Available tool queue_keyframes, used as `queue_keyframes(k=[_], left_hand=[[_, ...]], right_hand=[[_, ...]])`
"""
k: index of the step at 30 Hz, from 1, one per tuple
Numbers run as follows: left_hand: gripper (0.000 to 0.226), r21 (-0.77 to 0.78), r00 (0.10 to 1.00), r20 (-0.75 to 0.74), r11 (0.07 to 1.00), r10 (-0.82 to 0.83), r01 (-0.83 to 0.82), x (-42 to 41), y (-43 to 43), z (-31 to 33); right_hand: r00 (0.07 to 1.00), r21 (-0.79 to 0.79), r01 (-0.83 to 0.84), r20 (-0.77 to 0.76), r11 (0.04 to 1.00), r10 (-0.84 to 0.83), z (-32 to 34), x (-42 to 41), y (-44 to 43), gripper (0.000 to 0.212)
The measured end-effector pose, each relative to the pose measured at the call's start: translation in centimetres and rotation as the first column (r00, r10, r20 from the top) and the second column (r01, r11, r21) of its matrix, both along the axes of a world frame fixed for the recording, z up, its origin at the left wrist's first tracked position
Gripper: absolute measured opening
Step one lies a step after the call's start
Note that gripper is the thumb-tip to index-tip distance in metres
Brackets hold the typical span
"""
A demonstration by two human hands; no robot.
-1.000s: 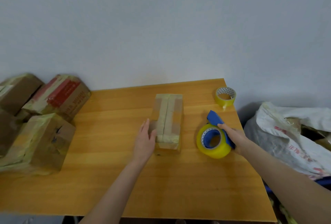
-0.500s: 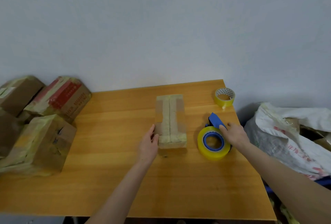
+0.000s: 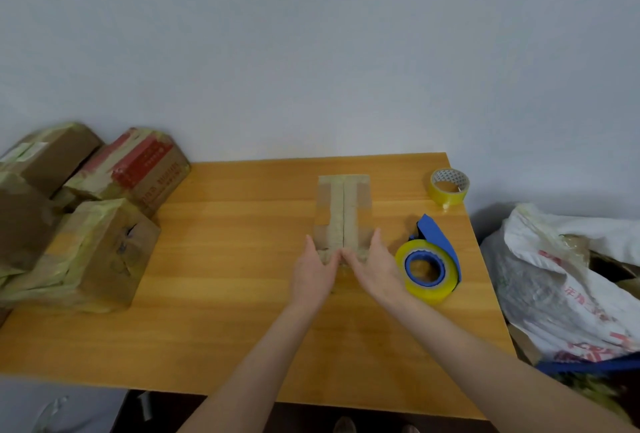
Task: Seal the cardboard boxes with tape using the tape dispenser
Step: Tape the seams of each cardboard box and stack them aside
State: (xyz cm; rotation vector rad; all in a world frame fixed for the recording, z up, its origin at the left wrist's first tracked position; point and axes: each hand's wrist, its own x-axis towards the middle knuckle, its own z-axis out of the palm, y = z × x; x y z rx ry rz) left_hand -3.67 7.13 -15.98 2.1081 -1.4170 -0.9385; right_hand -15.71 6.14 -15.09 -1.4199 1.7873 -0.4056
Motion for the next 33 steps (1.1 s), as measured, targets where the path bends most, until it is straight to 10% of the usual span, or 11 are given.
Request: queue_keyframes(k=[5,14,25,33], left_hand=[[0.04,-0.036,0.988,-0.149,0.998,0.049,-0.055,1.4,-0.4,-0.8],[0.05,-0.034,0.901,-0.416,0.989,0.12,-0.147,3.1,0.9,-0.9],[0.028,-0.184,0.982,-0.155,0.974,0.104,-0.132,3.7,1.6,-0.9],[0.03,-0.133,0.909,-0.403,0.975,0.108,-0.176,3.1,1.3,-0.9]], right_hand=[[1.0,-0.04,0.004,0.012,0.999,-0.004,-0.9,-1.0,-0.3,0.067],[0.995,-0.052,0.001,0.096,0.999,0.004,-0.5,-3.9,-0.3,0.058],[0.992,-0.127,0.04,0.124,0.991,-0.024,-0.8,-4.8,0.4,0.055],[0.963,-0.156,0.102,0.264,0.982,-0.058,-1.2,-4.1,1.1,0.064]])
